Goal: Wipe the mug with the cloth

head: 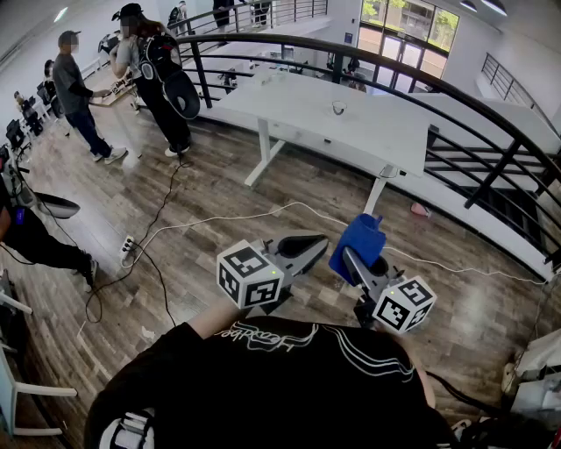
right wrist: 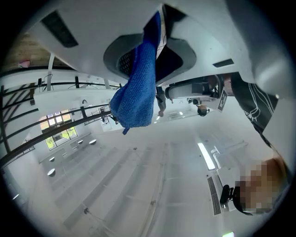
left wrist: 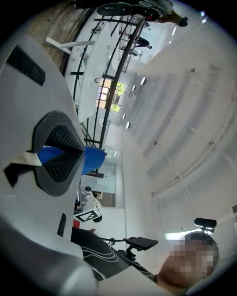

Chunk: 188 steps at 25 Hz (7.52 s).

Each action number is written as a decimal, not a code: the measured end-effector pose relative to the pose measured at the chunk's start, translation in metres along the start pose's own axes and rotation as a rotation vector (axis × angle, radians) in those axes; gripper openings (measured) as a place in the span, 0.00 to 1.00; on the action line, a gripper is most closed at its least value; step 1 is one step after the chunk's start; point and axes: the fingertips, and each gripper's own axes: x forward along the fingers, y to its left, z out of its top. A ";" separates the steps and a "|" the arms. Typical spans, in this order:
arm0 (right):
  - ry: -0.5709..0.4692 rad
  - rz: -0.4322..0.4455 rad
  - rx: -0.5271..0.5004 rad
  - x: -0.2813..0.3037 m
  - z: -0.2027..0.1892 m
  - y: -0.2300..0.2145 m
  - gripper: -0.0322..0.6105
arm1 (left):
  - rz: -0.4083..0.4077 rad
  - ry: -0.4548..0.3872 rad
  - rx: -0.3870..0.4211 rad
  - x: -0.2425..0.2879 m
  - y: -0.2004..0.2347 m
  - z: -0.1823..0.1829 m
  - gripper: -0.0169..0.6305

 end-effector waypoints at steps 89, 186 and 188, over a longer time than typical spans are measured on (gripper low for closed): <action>-0.196 -0.521 0.642 0.514 -0.005 -0.675 0.13 | -0.169 0.507 -0.046 0.451 0.831 -0.063 0.09; 0.192 -0.409 0.700 0.513 -0.040 -0.775 0.13 | -0.327 0.536 0.078 0.495 0.834 -0.101 0.17; 0.218 -0.409 0.691 0.513 -0.042 -0.777 0.13 | -0.327 0.533 0.078 0.496 0.834 -0.101 0.17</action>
